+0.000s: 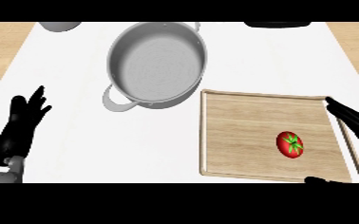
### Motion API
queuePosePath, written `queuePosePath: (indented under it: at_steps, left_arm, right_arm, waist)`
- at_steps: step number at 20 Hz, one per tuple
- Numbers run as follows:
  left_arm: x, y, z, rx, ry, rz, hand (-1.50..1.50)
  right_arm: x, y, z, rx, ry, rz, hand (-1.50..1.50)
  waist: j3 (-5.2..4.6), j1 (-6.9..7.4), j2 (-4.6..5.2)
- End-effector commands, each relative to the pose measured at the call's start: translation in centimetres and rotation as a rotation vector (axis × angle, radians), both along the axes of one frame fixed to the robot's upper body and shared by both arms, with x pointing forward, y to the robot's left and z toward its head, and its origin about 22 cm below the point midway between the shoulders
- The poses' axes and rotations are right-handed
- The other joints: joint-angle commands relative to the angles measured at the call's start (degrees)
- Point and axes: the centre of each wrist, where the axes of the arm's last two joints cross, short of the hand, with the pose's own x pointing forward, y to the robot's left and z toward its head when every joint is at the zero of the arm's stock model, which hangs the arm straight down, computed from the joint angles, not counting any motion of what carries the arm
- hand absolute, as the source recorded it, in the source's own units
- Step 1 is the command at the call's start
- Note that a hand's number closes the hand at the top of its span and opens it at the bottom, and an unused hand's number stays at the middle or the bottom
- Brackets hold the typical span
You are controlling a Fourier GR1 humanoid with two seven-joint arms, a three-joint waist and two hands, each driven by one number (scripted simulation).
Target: Pick the tomato from the tray and place it in the pot
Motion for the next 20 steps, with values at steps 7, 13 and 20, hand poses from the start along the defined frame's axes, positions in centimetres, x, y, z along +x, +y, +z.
queuePosePath:
  at_steps: [7,13,20]
  left_arm:
    - [0.8,-2.0,-0.1,0.009,0.013,-0.004,0.00]
    - [0.9,-1.4,0.1,-0.010,-0.007,-0.031,0.00]
    - [1.9,-1.7,-0.1,-0.005,-0.005,-0.018,0.00]
  right_arm:
    - [-2.9,1.4,5.5,-0.447,0.354,-0.043,-1.50]
    - [-2.6,3.1,7.6,-0.518,0.547,-0.010,-1.50]
    - [-0.6,3.7,5.8,-0.500,0.579,-0.079,-1.50]
  waist:
    - [-0.06,0.56,0.13]
    - [-0.01,1.86,0.30]
    - [0.08,1.43,0.26]
